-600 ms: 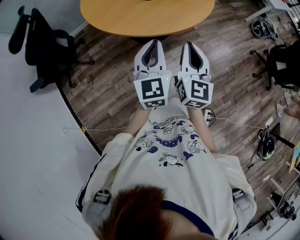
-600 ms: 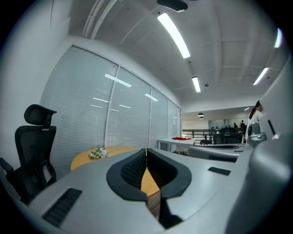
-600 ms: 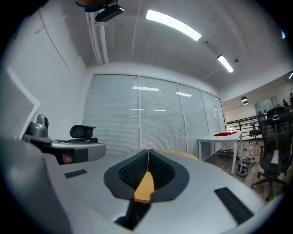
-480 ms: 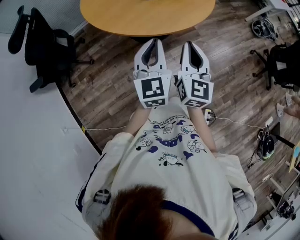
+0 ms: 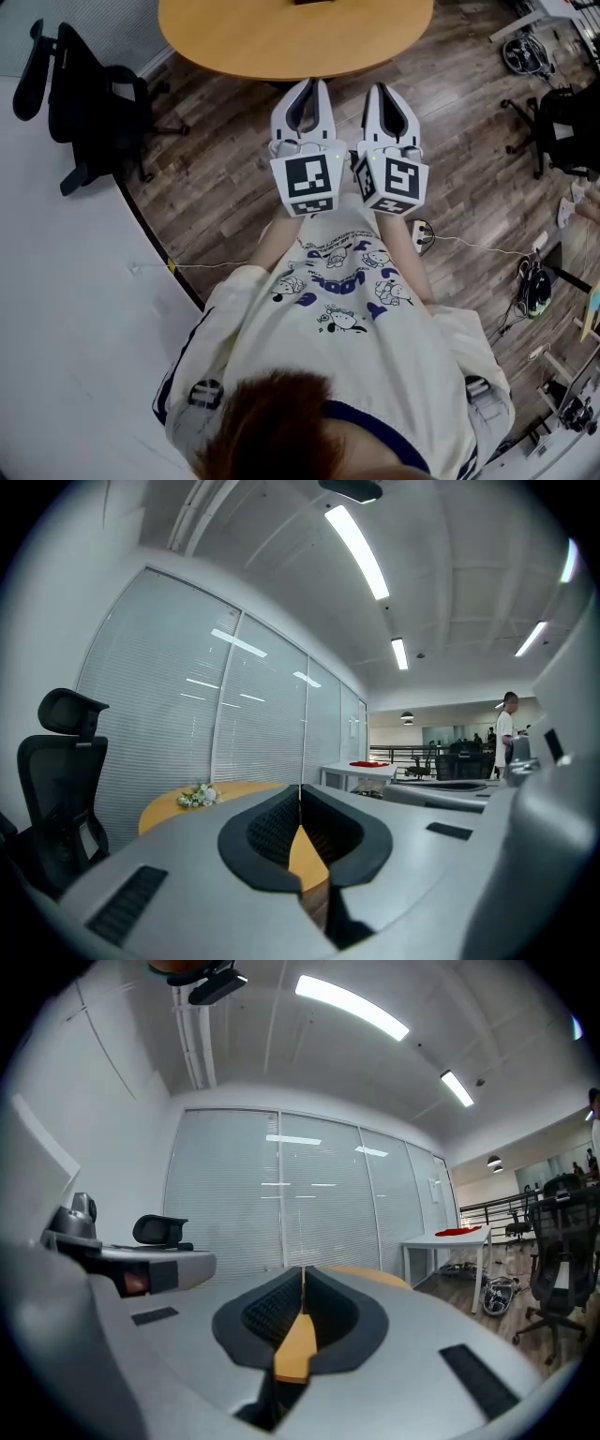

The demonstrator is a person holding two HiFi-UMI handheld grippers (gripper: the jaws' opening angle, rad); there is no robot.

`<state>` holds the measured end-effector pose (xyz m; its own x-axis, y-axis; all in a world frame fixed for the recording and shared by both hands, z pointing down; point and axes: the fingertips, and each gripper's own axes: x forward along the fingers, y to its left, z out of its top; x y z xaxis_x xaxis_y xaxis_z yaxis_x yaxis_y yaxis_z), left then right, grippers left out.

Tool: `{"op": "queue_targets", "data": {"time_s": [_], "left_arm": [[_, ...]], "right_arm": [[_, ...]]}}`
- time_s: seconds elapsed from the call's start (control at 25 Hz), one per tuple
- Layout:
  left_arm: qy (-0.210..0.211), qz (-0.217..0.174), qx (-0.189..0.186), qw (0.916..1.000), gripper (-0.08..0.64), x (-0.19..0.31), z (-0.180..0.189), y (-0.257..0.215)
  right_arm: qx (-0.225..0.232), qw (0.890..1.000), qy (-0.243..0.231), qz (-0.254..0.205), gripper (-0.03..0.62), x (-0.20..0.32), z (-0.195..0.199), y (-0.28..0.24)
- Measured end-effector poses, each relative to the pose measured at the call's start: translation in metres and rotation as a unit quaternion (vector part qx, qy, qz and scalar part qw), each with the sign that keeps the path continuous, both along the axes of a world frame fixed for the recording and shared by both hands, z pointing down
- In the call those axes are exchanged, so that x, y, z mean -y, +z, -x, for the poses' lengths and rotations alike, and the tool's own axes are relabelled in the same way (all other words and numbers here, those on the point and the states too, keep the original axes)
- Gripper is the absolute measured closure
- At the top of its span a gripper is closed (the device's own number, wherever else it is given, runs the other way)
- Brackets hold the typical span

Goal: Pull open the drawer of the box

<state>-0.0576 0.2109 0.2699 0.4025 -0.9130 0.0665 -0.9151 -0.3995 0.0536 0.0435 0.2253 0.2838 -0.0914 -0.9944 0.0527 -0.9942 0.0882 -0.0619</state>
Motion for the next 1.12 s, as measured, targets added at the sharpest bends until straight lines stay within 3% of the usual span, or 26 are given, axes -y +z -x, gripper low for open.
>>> {"op": "queue_targets", "data": {"time_s": [0.6,1.12], "left_arm": [[-0.006,0.022,0.005,0.9997,0.538,0.031,0.002,0.013],[-0.030,0.037,0.012,0.9988,0.540,0.100,-0.007,0.027]], "right_arm": [[0.009,0.999,0.017,0.027,0.558,0.030,-0.010,0.017],[0.012,0.999,0.005,0.041,0.558,0.105,-0.030,0.028]]}}
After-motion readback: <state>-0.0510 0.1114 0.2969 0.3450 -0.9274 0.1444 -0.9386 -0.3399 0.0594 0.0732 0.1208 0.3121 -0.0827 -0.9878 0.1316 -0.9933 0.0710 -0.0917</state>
